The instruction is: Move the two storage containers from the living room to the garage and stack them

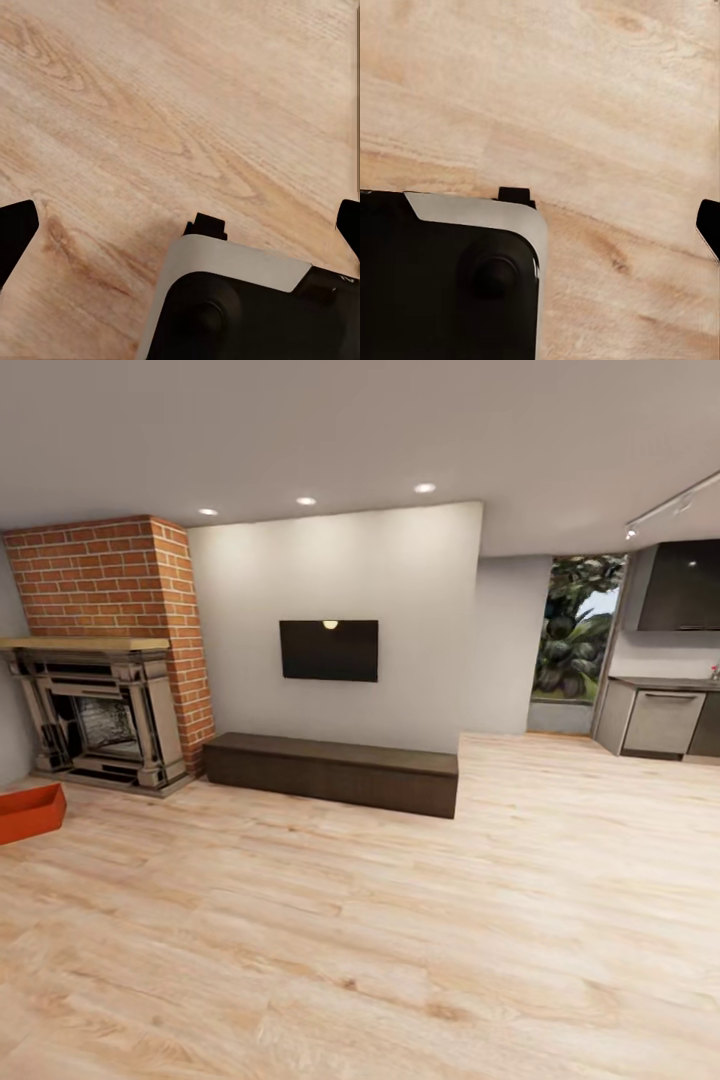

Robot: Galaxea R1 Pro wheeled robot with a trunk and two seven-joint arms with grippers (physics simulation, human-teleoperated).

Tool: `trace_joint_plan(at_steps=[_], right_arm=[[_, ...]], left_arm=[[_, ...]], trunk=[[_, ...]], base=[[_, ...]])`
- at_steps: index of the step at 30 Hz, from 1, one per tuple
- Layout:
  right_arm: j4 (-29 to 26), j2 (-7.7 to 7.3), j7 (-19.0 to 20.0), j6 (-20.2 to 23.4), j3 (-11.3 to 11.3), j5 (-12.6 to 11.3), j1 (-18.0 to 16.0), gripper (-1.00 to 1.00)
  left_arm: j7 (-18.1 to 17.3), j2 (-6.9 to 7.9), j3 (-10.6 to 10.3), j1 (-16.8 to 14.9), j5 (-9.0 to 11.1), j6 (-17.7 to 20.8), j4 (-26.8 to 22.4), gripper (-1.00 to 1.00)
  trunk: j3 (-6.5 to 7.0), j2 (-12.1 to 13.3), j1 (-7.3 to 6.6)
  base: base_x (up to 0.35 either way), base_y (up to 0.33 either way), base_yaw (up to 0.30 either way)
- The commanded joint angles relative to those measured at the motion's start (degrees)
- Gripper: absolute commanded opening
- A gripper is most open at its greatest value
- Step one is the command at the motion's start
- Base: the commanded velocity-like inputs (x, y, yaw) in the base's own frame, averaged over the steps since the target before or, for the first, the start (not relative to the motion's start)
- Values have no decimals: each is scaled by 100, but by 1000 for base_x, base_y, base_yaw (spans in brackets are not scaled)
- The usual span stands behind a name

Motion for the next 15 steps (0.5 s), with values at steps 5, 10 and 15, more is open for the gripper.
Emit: trace_joint_plan(at_steps=[5,10,15], right_arm=[[18,2,-20,-83,44,-22,-8,100],[18,-10,-15,-94,38,-24,-8,100],[18,-12,-19,-92,35,-27,-8,100]], left_arm=[[1,-1,23,-4,20,-22,5,100],[3,-1,23,-5,20,-22,5,100],[9,-8,23,-5,20,-22,5,100]], trunk=[[-7,-4,4],[-7,-4,4],[-7,-4,4]], base=[[326,0,0],[326,0,90],[326,0,240]])
